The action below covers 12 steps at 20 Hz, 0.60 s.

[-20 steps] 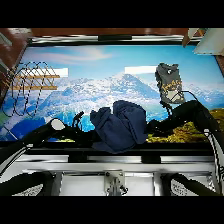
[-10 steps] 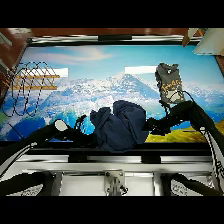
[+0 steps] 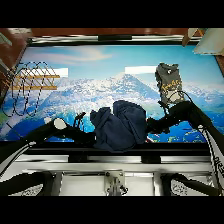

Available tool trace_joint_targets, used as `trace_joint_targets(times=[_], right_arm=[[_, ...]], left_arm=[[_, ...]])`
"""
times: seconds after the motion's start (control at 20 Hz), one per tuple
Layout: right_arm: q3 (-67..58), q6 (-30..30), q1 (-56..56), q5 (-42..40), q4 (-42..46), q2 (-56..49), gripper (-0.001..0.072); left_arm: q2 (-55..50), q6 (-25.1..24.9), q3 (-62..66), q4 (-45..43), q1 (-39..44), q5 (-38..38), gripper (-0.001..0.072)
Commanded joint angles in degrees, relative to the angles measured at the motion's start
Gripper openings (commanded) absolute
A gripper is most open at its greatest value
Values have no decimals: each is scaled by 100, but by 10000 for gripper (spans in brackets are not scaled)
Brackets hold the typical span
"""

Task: Fold the shirts.

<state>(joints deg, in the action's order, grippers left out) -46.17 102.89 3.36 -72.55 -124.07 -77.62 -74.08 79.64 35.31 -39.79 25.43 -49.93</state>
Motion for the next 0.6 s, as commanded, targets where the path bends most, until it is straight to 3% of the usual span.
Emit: trace_joint_targets(times=[0.0, 0.15, 0.3, 0.4, 0.55], right_arm=[[-313, 424, 4, -260, 24, 249, 72], [-1311, 669, 4, -586, 247, 960, 73], [-2802, 691, 4, -544, 280, 1871, 72], [-3891, 682, 2, -164, 262, 2441, 72], [-5211, 503, 2, 1123, 262, 3217, 72]], left_arm=[[483, -149, 501, -463, -199, -494, 30], [1443, 297, 1556, -1504, -542, -870, 29], [2459, 444, 3150, -1725, -1001, -839, 29], [2997, 625, 4419, -1725, -1344, -398, 30], [3506, 658, 6092, -1725, -1709, 590, 30]])
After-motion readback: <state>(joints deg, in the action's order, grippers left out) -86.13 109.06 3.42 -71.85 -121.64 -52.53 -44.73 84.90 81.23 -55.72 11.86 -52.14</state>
